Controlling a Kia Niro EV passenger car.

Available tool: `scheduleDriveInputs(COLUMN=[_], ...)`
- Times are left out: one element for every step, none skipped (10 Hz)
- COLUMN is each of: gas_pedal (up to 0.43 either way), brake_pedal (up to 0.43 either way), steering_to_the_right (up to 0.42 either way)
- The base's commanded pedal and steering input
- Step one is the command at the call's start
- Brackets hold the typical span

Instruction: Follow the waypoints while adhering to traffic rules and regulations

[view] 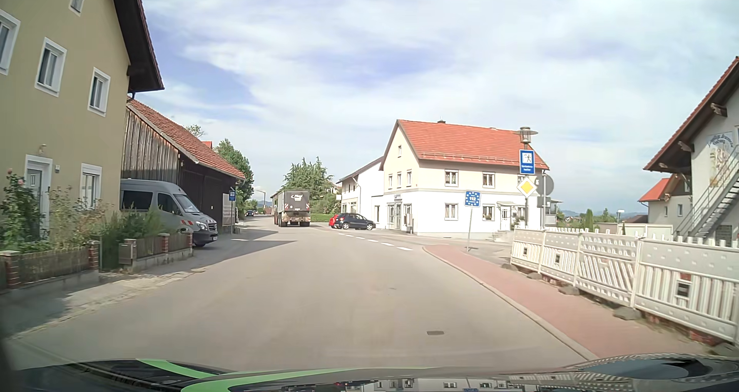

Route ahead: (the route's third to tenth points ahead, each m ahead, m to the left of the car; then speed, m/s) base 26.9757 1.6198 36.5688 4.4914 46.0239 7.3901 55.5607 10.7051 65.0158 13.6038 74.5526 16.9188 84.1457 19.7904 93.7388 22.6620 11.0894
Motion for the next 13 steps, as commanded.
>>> scheduleDriveInputs(gas_pedal=[0.067,0.067,0.067,0.067,0.067,0.067,0.067,0.067,0.067,0.067,0.067,0.067,0.067], brake_pedal=[0.000,0.000,0.000,0.000,0.000,0.000,0.000,0.000,0.000,0.000,0.000,0.000,0.000], steering_to_the_right=[-0.024,-0.025,-0.026,-0.028,-0.030,-0.031,-0.034,-0.038,-0.045,-0.051,-0.053,-0.054,-0.054])
